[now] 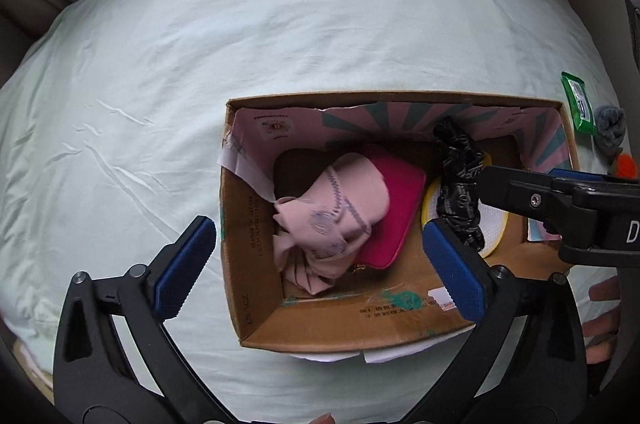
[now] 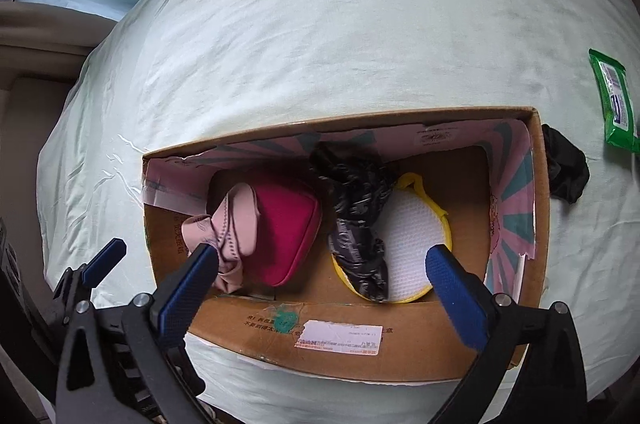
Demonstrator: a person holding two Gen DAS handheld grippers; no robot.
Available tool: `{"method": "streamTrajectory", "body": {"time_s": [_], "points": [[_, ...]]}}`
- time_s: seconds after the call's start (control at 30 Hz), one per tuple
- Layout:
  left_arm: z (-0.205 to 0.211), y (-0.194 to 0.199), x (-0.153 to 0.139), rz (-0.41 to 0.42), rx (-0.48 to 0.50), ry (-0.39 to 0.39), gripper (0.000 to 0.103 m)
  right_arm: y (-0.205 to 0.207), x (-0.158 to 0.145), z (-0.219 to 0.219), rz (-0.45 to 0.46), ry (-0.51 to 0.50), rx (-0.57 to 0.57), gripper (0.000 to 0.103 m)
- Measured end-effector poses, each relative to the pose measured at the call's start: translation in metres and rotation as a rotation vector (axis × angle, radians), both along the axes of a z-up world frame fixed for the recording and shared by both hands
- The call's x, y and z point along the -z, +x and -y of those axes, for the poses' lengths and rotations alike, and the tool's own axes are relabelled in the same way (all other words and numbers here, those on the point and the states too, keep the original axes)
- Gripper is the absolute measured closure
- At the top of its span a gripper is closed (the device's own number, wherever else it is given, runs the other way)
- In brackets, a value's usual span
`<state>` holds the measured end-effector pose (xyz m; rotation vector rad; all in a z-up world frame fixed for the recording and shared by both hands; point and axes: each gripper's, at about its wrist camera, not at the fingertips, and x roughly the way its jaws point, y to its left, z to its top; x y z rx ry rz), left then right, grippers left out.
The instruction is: Organize soft objects
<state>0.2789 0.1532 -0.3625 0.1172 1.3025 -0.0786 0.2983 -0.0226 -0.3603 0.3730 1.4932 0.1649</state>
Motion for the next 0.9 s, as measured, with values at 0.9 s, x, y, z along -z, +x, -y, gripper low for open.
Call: {"method": "streamTrajectory", "body": {"time_s": [0.9], "points": [[-0.028,-0.085,-0.1,0.17,-0.053,-0.035,0.0,-0.077,-0.105,-0.009,0.236,-0.077,-0.012,0.0]]}}
